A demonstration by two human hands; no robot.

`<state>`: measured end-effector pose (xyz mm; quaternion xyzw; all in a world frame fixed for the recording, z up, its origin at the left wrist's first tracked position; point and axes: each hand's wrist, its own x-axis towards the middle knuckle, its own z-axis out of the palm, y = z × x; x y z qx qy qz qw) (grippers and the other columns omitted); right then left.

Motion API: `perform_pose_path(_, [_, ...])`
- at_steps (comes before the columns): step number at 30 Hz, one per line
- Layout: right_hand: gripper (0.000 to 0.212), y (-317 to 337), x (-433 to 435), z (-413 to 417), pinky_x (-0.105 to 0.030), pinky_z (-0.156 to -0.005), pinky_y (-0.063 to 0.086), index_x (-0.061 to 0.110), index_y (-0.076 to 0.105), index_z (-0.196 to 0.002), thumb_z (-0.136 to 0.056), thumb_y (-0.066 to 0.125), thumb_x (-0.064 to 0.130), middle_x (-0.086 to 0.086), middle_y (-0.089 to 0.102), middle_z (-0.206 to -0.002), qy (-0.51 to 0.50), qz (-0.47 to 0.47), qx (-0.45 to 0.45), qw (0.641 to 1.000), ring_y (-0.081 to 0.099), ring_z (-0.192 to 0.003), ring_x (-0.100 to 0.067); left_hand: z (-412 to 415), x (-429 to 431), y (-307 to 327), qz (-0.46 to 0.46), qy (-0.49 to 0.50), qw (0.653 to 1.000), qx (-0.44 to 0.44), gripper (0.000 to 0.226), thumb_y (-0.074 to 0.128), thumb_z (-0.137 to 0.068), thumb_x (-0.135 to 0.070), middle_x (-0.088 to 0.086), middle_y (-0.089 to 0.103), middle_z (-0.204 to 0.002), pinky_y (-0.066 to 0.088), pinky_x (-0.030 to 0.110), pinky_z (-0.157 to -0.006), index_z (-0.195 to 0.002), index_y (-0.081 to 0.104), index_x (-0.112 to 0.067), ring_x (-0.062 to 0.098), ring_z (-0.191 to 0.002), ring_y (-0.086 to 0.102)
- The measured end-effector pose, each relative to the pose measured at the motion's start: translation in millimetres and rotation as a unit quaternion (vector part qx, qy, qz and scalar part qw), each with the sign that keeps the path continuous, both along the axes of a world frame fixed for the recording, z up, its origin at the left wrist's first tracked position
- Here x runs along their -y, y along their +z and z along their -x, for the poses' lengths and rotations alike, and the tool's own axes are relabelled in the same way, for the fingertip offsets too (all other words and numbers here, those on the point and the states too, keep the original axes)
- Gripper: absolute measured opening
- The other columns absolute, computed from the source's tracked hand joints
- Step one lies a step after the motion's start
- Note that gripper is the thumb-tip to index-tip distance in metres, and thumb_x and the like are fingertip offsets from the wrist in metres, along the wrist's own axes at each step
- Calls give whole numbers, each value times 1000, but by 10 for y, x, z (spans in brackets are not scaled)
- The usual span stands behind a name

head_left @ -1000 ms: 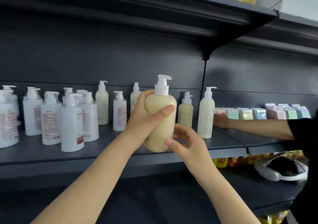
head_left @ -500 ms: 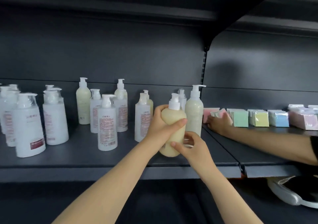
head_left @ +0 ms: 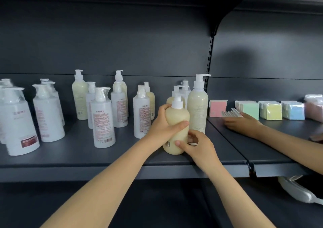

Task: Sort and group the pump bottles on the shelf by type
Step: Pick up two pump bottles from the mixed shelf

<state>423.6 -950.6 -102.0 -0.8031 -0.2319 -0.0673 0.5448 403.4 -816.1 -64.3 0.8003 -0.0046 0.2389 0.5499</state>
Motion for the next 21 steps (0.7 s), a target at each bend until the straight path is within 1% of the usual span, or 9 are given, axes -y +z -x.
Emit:
perform_pose_path(4, [36, 94, 13, 44, -5, -59, 39, 17, 58, -111, -79, 73, 26, 13, 57, -94, 7, 50, 10, 999, 52, -81, 4, 78, -73, 91, -108, 0, 994, -34, 72, 68, -79, -40, -7, 49, -120, 47, 32, -89, -136, 28, -26, 15, -106, 53])
perform_pose_path(6, [33, 161, 18, 70, -7, -57, 36, 15, 59, -110, -81, 70, 29, 12, 58, -93, 6, 101, 22, 995, 52, -78, 3, 143, -130, 151, -180, 1, 982, -52, 72, 65, -81, -44, -4, 50, -126, 47, 31, -90, -139, 27, -23, 16, -110, 52])
perform_pose_path(8, [34, 254, 27, 112, -8, -56, 34, 14, 59, -110, -84, 65, 34, 7, 59, -96, 0, 175, 38, 984, 51, -77, 0, 226, -214, 225, -256, 4, 965, -61, 67, 61, -83, -45, -2, 51, -127, 45, 28, -88, -138, 32, -19, 15, -108, 52])
perform_pose_path(10, [39, 360, 46, 177, -16, -61, 37, 12, 57, -115, -86, 61, 38, 3, 58, -100, -14, 258, 48, 965, 51, -83, -9, 331, -318, 319, -337, 24, 939, -67, 54, 56, -87, -44, 2, 54, -121, 43, 27, -85, -130, 42, -16, 15, -101, 51])
perform_pose_path(12, [46, 477, 65, 266, -26, -74, 42, 10, 54, -119, -86, 59, 42, -2, 58, -110, -27, 339, 51, 939, 52, -93, -16, 466, -429, 423, -419, 53, 904, -73, 43, 51, -90, -44, 5, 56, -117, 44, 31, -85, -121, 50, -14, 18, -99, 52])
perform_pose_path(14, [50, 614, 64, 387, -32, -86, 45, 8, 53, -120, -87, 57, 45, -6, 60, -117, -35, 417, 70, 905, 55, -103, -22, 632, -550, 537, -492, 71, 864, -80, 37, 47, -92, -42, 5, 56, -114, 47, 37, -86, -114, 53, -13, 23, -100, 55])
perform_pose_path(17, [55, 817, -10, 620, -38, -93, 46, 8, 53, -122, -87, 55, 49, -8, 60, -119, -51, 483, 94, 869, 55, -107, -24, 930, -770, 720, -582, 88, 804, -81, 32, 45, -93, -38, 5, 57, -107, 47, 35, -77, -108, 56, -12, 25, -95, 57])
perform_pose_path(19, [55, 946, -114, 767, -39, -94, 46, 9, 52, -124, -87, 55, 49, -8, 59, -120, -51, 510, 105, 852, 55, -109, -25, 1123, -953, 842, -606, 99, 786, -68, 31, 45, -93, -37, 4, 57, -106, 47, 35, -75, -109, 57, -13, 24, -96, 58])
perform_pose_path(21, [55, 1069, -237, 900, -39, -94, 46, 11, 52, -125, -86, 55, 49, -6, 59, -121, -54, 532, 114, 837, 54, -110, -24, 1305, -1145, 962, -612, 114, 780, -63, 32, 44, -93, -38, 4, 58, -108, 47, 36, -75, -110, 57, -15, 24, -97, 57])
